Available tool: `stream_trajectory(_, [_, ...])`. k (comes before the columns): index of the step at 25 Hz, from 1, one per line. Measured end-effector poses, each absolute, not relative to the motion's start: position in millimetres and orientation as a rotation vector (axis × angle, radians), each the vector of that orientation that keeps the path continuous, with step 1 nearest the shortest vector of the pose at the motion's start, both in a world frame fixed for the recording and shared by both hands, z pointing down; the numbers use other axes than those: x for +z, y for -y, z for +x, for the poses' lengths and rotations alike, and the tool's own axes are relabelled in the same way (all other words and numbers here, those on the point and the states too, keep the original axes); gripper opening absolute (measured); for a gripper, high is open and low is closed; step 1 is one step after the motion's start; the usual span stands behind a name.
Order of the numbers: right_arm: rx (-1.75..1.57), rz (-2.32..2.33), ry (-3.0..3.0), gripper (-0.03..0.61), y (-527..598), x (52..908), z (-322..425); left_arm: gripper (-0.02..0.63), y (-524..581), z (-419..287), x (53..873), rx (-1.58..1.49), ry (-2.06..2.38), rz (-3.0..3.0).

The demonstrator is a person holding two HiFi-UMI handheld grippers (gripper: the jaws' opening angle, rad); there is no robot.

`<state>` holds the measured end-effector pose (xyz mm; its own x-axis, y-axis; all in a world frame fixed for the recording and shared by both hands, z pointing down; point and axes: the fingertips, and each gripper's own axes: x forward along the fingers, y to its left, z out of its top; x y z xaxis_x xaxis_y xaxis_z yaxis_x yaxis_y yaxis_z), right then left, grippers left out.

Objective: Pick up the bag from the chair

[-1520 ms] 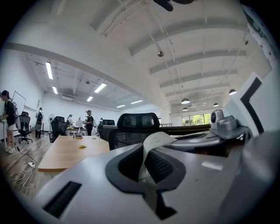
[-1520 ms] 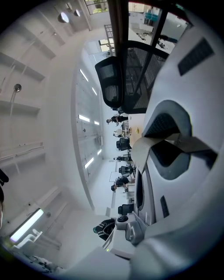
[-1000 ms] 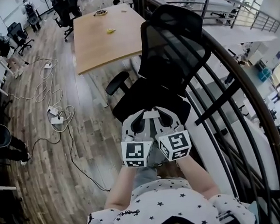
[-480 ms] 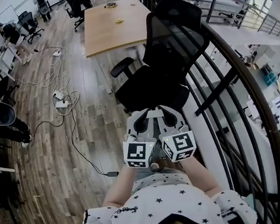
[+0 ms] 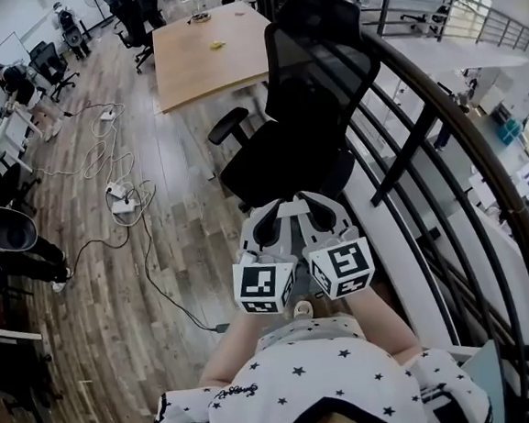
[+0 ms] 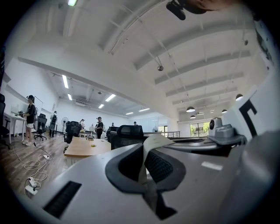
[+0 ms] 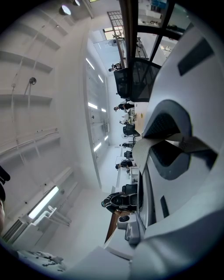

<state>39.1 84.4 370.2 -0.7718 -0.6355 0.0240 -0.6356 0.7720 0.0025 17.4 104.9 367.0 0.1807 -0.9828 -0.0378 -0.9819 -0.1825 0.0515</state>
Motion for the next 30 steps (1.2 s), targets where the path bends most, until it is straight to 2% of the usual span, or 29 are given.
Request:
stream_trajectory(16, [0.054,1.063,2.922,-0.005,-136,366,47,0.014,-153,25,361,-0.08,1.954,2.421])
stream_trajectory(30, [0.029,1.067,2.936,-0.005,-125,362,33,0.014,-144,11,358,-0.105,1.962,2.428])
